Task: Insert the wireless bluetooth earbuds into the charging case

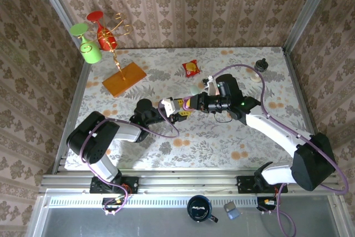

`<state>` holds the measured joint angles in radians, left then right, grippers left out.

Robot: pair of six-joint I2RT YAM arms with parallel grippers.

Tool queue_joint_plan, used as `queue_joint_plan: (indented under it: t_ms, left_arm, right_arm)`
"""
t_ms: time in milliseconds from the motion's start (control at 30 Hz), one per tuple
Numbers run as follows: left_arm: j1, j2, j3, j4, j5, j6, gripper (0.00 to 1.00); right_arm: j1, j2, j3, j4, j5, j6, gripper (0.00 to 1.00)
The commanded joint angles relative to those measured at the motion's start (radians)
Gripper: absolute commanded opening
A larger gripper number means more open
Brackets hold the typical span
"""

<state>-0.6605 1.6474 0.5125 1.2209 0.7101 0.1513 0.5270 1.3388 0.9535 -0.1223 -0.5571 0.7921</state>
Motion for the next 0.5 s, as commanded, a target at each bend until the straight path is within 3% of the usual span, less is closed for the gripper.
queue_joint_plan:
  t_ms: [0,200,467]
  left_arm:
    - [-0.005,-0.025,0.018,0.043,0.007,-0.002,0.2]
    - [-0.005,-0.027,0.017,0.048,0.005,-0.009,0.2]
    - [-0.002,-0.036,0.008,0.05,-0.003,-0.012,0.2]
  right_arm:
    - [0.007,0.011,0.008,0.012,-0.013,-0.005,0.2]
    - [0.007,0.022,0.008,-0.003,-0.005,-0.004,0.23]
    - [0.005,-0.018,0.03,-0.075,0.049,-0.036,0.42]
